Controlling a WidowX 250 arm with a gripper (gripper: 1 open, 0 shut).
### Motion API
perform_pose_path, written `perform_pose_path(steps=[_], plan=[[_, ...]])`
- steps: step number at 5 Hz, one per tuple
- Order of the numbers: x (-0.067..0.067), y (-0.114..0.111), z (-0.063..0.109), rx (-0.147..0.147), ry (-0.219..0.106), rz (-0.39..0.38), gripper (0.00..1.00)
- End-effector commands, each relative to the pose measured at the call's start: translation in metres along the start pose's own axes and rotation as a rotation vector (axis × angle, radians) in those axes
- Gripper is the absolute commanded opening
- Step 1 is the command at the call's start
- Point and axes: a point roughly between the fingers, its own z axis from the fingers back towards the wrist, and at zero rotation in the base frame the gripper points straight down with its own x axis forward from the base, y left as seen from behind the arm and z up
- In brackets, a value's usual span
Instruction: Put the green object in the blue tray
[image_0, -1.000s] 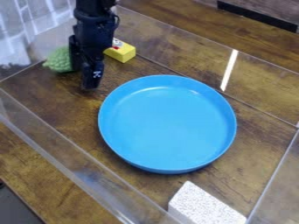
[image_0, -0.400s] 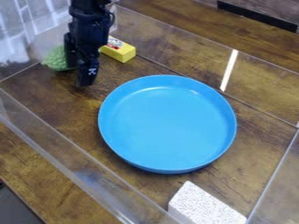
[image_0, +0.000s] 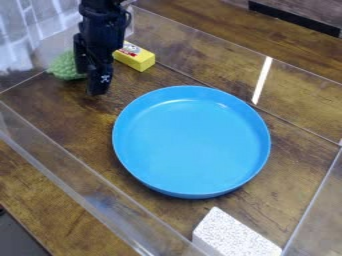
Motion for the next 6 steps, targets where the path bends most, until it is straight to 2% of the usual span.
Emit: perform_pose_path(steps=[1,5,6], plan=[[0.001,0.024,0.037,0.102,-0.085,0.036,1.0],[0.004,0.036,0.045,0.181,-0.119,-0.008,1.0],[0.003,0.04,0.045,0.199,-0.124,-0.016,0.0]])
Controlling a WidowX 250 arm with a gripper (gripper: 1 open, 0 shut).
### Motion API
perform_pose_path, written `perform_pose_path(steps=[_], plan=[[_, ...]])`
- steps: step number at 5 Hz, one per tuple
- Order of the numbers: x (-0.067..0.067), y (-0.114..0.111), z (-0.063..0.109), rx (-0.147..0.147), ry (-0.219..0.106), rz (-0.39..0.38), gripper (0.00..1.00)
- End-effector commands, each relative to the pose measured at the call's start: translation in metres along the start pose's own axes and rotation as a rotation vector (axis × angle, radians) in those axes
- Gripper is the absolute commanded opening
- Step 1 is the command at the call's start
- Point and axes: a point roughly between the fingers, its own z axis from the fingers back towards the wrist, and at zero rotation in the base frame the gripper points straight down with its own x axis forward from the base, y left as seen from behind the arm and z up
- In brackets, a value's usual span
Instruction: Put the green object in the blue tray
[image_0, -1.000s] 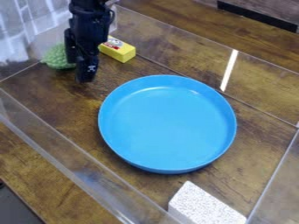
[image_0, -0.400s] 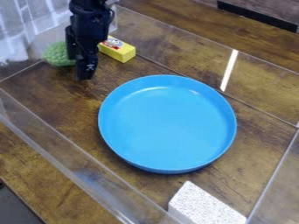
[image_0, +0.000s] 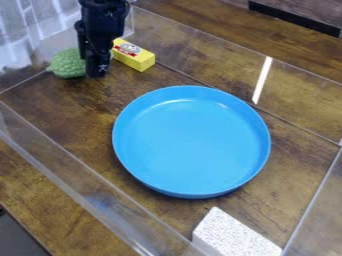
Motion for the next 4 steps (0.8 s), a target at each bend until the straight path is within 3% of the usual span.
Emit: perform_pose_path(steps=[1,3,4], plan=[[-0.005,0.03,0.036,0.101,-0.04,0.047,0.0],[0.01,0.034,0.069,0.126,-0.031,0.021,0.0],[0.012,0.042,0.059,0.128,-0.058,-0.024,1.0]])
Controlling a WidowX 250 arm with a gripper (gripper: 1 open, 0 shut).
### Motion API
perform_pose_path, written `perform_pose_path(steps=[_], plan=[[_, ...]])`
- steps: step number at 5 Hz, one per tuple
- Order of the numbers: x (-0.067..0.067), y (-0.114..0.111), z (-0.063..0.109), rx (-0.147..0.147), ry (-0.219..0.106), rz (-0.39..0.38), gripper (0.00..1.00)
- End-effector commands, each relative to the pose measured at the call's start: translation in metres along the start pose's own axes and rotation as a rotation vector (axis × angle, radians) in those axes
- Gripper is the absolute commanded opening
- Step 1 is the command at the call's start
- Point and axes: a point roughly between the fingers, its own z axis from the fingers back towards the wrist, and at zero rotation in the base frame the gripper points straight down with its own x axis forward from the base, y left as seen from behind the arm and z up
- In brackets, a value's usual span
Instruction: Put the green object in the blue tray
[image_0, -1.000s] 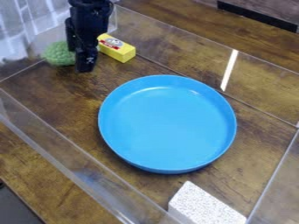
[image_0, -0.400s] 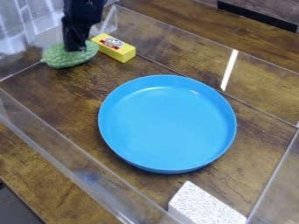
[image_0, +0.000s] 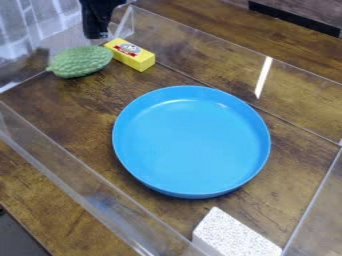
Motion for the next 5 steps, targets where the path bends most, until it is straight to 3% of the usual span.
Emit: perform_pose_path(steps=[1,5], plan=[[-0.002,0.027,0.01,0.067,-0.065,-0.005,1.0],[-0.025,0.057,-0.049,0.054,-0.131,-0.085,1.0]])
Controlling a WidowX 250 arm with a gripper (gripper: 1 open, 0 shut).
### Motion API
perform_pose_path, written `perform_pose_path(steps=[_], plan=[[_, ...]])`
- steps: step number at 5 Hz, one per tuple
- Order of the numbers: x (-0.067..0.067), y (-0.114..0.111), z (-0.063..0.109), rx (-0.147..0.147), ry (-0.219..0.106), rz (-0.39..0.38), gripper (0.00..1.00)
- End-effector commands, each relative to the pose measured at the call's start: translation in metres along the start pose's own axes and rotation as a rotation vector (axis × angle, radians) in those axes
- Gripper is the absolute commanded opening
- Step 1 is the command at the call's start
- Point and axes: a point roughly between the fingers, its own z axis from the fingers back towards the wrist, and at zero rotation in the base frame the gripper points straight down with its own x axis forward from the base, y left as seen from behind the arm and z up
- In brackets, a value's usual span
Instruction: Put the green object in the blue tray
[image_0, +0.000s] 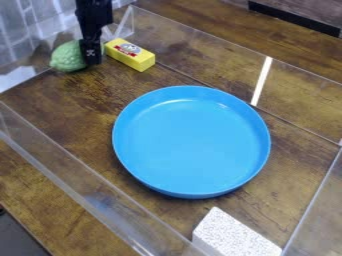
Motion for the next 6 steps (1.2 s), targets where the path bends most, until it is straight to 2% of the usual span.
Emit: perform_pose_path(steps=[1,2,4,6], plan=[[-0.014,0.024,0.006,0.062,-0.019,0.025,1.0],[-0.015,0.025,0.001,0.061,-0.023,0.026,0.0],[-0.011,0.023,0.024,0.063,0.019,0.034,0.0],[0.002,0.017,0.05,0.069,0.062,0.047,0.0]])
